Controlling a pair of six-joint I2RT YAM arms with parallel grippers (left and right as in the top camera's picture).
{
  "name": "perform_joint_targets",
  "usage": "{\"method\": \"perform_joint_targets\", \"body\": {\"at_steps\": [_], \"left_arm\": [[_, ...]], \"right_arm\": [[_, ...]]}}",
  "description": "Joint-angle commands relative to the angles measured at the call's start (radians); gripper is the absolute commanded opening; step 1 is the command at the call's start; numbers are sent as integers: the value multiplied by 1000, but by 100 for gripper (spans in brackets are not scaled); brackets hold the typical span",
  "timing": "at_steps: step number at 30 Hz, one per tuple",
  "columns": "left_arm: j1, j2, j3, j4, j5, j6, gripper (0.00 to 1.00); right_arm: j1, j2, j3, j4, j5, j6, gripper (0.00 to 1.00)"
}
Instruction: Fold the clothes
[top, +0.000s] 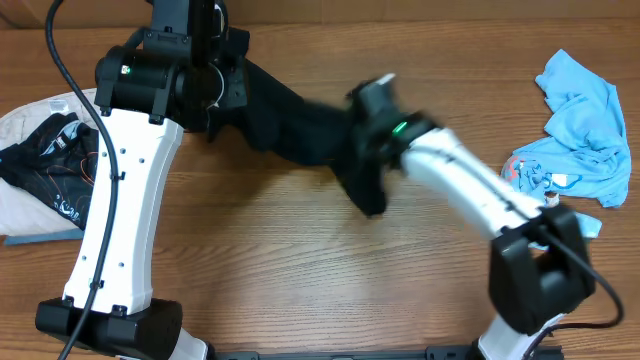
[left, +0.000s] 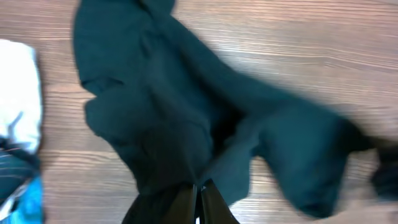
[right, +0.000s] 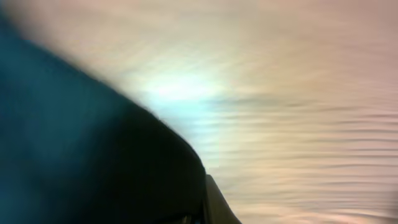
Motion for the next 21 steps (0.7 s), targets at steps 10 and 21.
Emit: {"method": "perform_joint_targets", "body": {"at_steps": [10,21], "left_arm": [[6,-15,31,-23,-113,23,4],[6,-15,31,-18,-113,23,4]], "right_arm": [[-491,-30,283,-299,-350,48,84],[-369,-30,2,-343,-560,-80,86]]}}
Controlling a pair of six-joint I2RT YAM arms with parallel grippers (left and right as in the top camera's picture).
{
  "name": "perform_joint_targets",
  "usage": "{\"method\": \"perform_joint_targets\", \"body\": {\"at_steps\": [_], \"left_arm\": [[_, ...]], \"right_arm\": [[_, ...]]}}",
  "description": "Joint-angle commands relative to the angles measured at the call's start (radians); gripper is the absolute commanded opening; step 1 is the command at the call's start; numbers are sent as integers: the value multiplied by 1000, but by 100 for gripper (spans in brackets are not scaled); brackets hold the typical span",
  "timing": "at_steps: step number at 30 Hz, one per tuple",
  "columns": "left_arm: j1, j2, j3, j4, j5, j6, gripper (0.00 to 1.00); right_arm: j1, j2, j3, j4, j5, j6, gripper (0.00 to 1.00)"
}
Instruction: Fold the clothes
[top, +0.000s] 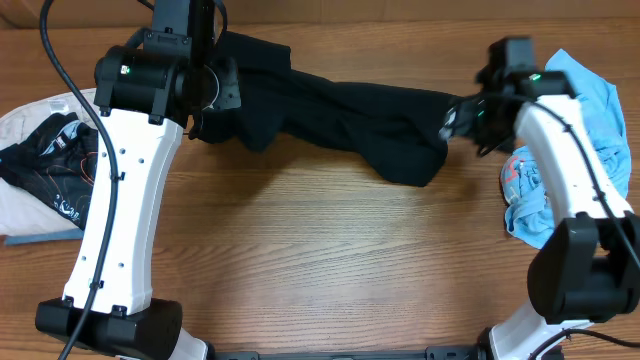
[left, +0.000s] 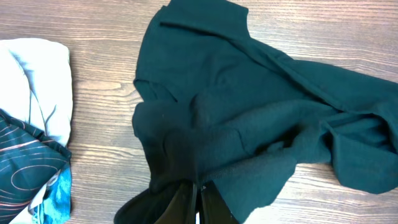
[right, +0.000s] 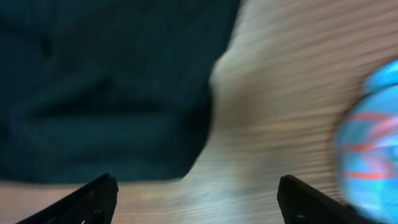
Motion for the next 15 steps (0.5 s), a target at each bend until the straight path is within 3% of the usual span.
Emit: {"method": "perform_joint_targets", "body": {"at_steps": [1,15], "left_arm": [[6,-15,29,6,-21,19,4],[6,-15,29,8,-21,19,4]], "right_arm": [[80,-2,-121,53,-98,-80,86],[229,-1,-455,472,-87,-74,86]]}}
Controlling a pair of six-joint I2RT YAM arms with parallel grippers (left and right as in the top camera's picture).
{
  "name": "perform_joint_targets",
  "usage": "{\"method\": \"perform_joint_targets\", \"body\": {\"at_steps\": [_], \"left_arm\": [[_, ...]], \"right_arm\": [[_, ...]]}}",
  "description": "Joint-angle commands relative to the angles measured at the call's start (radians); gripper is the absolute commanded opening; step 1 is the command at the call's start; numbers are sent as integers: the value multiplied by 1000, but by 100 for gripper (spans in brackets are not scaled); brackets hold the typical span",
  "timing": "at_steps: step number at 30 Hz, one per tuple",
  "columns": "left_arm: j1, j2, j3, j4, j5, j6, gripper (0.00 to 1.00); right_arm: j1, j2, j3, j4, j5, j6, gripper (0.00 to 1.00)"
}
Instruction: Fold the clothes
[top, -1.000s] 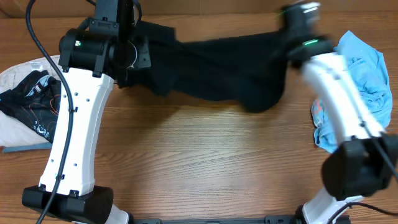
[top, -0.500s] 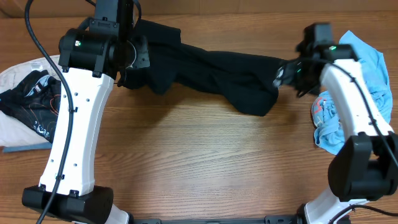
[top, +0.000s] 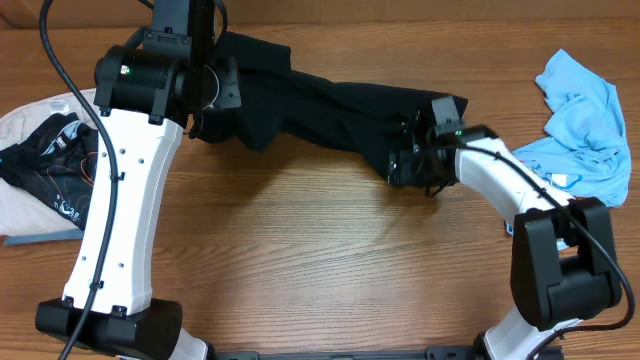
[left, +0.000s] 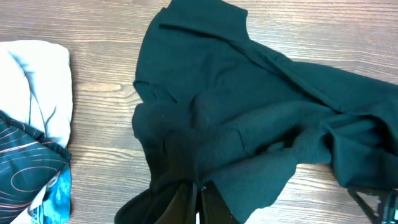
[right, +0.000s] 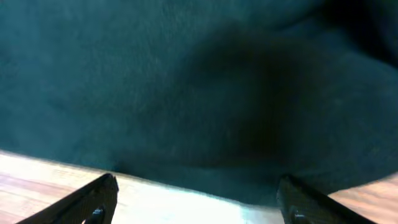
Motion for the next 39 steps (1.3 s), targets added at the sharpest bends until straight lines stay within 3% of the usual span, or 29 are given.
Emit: {"method": "perform_joint_targets", "body": {"at_steps": [1,3,5,7,8,11,19,26,39], "left_arm": [[6,-15,26,5,-20,19,4],[6,-15,26,5,-21,20,4],[6,-15,26,5,-20,19,4],[6,-15,26,5,-20,19,4],[6,-15,26,5,-20,19,4],[6,-15,26,5,-21,20,4],[6,-15,26,26,-104,50,4],[33,-17,99,93,-78,80,4],[109,-141,349,28,9,127,4]], "right_arm": [[24,-1,-76,84,-5,-7,86],[34,-1,-106,131,4,-6,82],[39,-1,-121,153,29,-6,72],[39,-1,-122,158,44,-2,49],[39,-1,-122,157,45,-2,28],[39,-1,-122,150,59,32,4],[-19,-107,31,-75,119,102,4],[-123,-248,425,-375,175,27,4],[-194,-270,986,-720,263,-10,4]]}}
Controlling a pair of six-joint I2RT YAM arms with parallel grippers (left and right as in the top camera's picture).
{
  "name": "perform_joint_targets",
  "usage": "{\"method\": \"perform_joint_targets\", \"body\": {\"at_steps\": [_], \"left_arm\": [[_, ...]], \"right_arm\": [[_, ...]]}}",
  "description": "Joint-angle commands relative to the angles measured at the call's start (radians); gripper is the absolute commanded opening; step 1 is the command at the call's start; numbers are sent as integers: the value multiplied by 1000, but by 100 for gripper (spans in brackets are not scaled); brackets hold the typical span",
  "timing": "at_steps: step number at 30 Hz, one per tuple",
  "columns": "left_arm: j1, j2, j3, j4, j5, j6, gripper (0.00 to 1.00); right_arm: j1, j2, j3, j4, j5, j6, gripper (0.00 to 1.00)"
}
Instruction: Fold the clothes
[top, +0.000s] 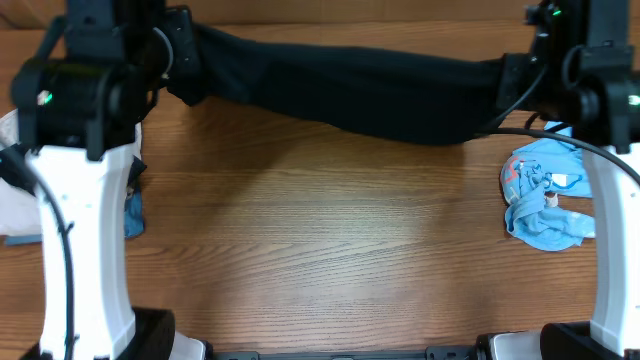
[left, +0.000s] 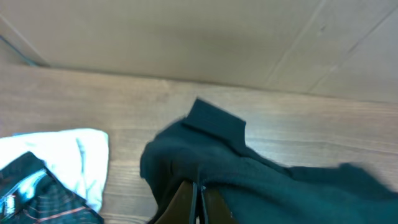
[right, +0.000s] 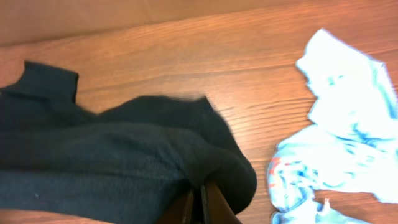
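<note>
A dark teal-black garment (top: 350, 90) hangs stretched in a long band above the far part of the table, held at both ends. My left gripper (left: 198, 190) is shut on its left end (left: 249, 177), high at the upper left of the overhead view. My right gripper (right: 200, 193) is shut on its right end (right: 124, 155), high at the upper right. The garment sags slightly in the middle.
A light blue crumpled garment (top: 545, 195) lies at the right edge of the wooden table (top: 320, 250). A white and dark patterned pile of clothes (left: 43, 168) lies at the left. A cardboard wall (left: 186, 37) stands behind the table.
My right gripper was open over the garment's right end on the table; now it is shut on it. Both arms stand much higher and wider apart, with the garment lifted and stretched between them.
At first both grippers held the dark garment, bunched near the table's middle back. Then the right gripper was open near the blue clothes, the garment lying spread. Then it was open at the garment's right end. Now both grip it, raised and taut.
</note>
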Motion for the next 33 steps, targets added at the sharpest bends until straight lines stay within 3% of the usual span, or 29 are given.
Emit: {"method": "perform_joint_targets", "body": {"at_steps": [1,5,12,23,26,28,33], "left_arm": [[42,-104,71,-9,23,32,4],[117,-206,75,0,70,28,4],[176,-263,74,71,126,21,4],[176,40,72,127,234,13,4],[176,166,72,231,290,40,4],[176,264,72,396,340,44,4],[197,302,82,655,418,-61,4]], "right_arm": [[-28,-13,161,-43,51,-6,4],[-46,-40,319,-107,62,-2,4],[-48,-70,389,-54,73,-3,4],[-48,205,388,-23,65,-4,4],[-48,319,388,52,66,-3,4],[-48,397,388,160,66,-2,9],[-48,399,403,289,92,55,10]]}}
